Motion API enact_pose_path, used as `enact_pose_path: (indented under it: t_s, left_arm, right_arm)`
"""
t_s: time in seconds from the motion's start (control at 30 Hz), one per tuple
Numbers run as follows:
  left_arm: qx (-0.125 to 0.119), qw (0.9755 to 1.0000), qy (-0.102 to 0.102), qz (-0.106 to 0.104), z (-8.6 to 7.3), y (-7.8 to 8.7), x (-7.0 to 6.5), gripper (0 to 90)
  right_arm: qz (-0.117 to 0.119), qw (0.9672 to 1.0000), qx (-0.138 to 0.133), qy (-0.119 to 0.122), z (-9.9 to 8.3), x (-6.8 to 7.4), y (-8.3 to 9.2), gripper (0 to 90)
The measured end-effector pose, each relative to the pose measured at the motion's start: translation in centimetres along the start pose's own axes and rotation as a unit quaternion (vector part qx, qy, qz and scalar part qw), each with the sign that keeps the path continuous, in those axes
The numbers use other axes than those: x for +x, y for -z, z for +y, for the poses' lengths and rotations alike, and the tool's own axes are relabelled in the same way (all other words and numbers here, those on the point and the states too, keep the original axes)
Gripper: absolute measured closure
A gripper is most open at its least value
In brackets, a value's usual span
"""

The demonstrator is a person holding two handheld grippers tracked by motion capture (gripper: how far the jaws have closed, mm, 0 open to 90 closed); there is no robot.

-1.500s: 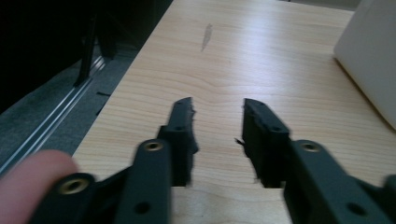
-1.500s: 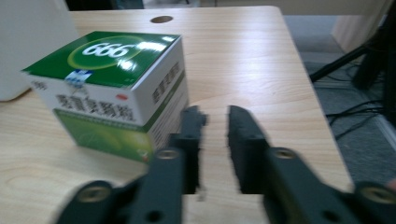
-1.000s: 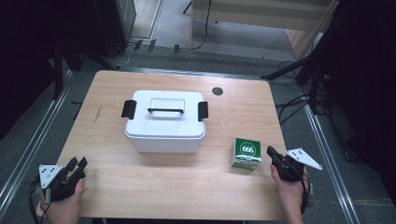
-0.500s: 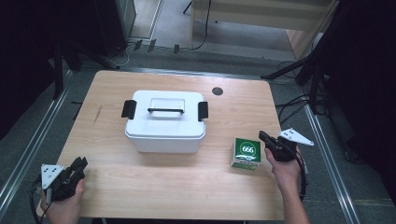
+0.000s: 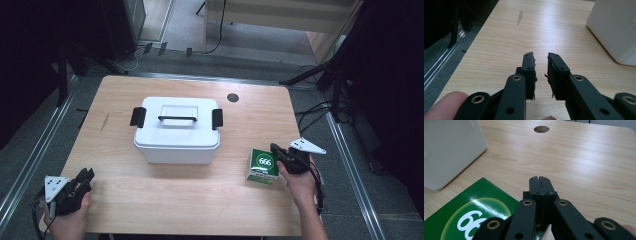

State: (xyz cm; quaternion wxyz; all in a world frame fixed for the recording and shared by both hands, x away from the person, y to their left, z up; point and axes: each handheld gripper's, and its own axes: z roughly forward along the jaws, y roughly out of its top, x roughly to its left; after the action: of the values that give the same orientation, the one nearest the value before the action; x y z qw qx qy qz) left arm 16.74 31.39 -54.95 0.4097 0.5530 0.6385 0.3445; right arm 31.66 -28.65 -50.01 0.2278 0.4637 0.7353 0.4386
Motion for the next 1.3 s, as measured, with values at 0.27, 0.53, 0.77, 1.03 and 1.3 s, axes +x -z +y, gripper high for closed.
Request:
enact_pose_path:
  t_s: [0.27, 0.53, 0.77, 1.03, 1.3]
  left_arm:
    - [0.000, 1.0000, 0.000, 0.000, 0.0, 0.0, -0.1, 76.2]
    - [0.000, 1.0000, -0.001, 0.000, 0.0, 0.0, -0.1, 76.5]
    - [0.000, 1.0000, -0.001, -0.002, 0.0, 0.0, -0.1, 76.9]
    - [0.003, 1.0000, -0.001, -0.004, 0.0, 0.0, -0.1, 74.4]
    - [0.010, 0.9999, 0.001, -0.006, 0.1, -0.2, -0.1, 62.1]
  right_arm:
    - [0.034, 0.9990, 0.004, 0.029, -1.3, 1.3, 0.2, 90.0]
    - [0.088, 0.9945, 0.003, 0.057, -1.7, 2.4, 0.3, 90.0]
    - [0.125, 0.9892, 0.004, 0.077, -1.8, 4.1, 0.0, 90.0]
    - [0.126, 0.9884, 0.003, 0.085, -1.6, 5.3, 0.1, 90.0]
    - [0.110, 0.9918, -0.014, 0.063, -1.1, 4.6, 0.8, 73.5]
